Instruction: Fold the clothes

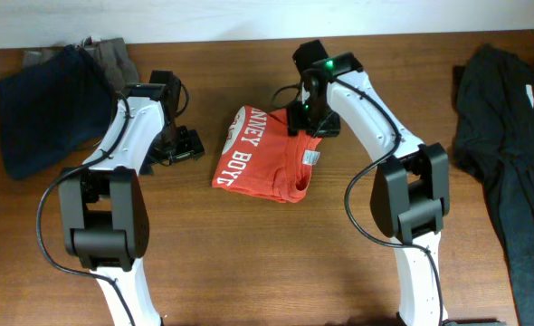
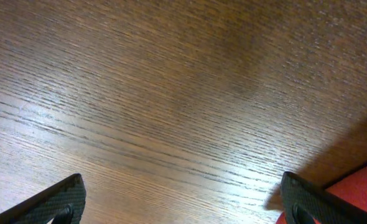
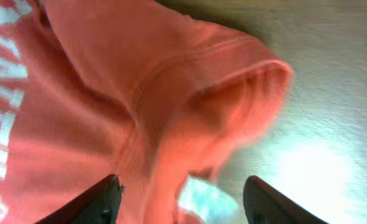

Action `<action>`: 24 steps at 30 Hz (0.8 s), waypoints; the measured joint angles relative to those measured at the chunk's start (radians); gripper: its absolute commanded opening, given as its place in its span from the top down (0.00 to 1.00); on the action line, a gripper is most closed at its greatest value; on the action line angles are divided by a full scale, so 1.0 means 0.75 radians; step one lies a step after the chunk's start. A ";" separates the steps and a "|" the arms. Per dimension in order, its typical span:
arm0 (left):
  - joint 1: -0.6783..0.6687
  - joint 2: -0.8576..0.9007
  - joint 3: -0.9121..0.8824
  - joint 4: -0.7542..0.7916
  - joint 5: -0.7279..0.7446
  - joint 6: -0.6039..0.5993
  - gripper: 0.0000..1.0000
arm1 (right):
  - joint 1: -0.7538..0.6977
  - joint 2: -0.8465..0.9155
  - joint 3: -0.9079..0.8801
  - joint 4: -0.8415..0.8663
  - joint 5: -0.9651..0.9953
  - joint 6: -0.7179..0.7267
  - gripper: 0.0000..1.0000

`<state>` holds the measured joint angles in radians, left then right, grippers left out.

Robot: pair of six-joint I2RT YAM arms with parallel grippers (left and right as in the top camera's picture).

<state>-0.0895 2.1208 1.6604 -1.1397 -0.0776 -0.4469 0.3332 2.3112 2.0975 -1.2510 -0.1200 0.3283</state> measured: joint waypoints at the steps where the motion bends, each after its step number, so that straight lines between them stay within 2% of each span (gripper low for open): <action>1: 0.000 0.000 0.000 0.001 0.000 0.000 0.01 | -0.002 0.000 0.043 -0.049 0.009 -0.004 0.32; 2: 0.000 0.000 -0.001 -0.001 0.000 0.000 0.01 | -0.002 -0.001 0.091 -0.086 0.020 -0.010 0.32; 3: 0.000 0.000 -0.001 -0.001 0.000 0.000 0.01 | -0.003 -0.001 0.157 -0.139 0.030 -0.015 0.37; 6: 0.000 0.000 -0.001 -0.012 0.001 0.000 0.01 | -0.003 -0.004 0.330 -0.300 0.018 -0.041 0.63; 7: 0.000 0.000 -0.001 -0.015 0.001 0.000 0.01 | -0.003 -0.009 0.365 -0.345 -0.006 -0.069 0.68; 10: 0.000 0.000 -0.001 -0.016 0.001 0.000 0.01 | 0.006 -0.016 0.387 -0.442 -0.094 -0.158 0.93; 11: 0.000 0.000 -0.001 -0.016 0.001 0.000 0.01 | 0.015 -0.016 0.372 -0.449 -0.113 -0.209 0.96; 13: 0.000 0.000 -0.001 -0.017 0.002 0.000 0.01 | 0.042 -0.017 0.300 -0.419 -0.161 -0.254 0.96; 17: 0.000 0.000 -0.001 -0.028 0.003 0.000 0.01 | 0.082 -0.016 0.113 -0.246 -0.426 -0.411 0.96; 18: 0.000 0.000 -0.001 -0.044 0.004 0.000 0.01 | 0.084 -0.016 0.078 -0.207 -0.536 -0.450 0.96; 19: 0.000 0.000 -0.001 -0.072 0.004 0.000 0.01 | 0.074 -0.016 0.017 -0.117 -0.809 -0.543 0.96; 20: 0.000 0.000 -0.002 -0.084 0.004 0.001 0.01 | 0.065 -0.016 -0.005 -0.089 -0.928 -0.579 0.95; 21: 0.000 0.000 -0.002 -0.091 0.015 0.012 0.01 | 0.049 -0.016 -0.034 -0.051 -1.085 -0.627 0.91; 24: 0.000 0.000 -0.003 -0.089 0.061 0.043 0.01 | 0.011 -0.016 -0.086 0.018 -1.329 -0.701 0.85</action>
<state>-0.0895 2.1208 1.6585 -1.2060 -0.0322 -0.4145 0.3412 2.2993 2.0327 -1.2373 -1.1168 -0.1978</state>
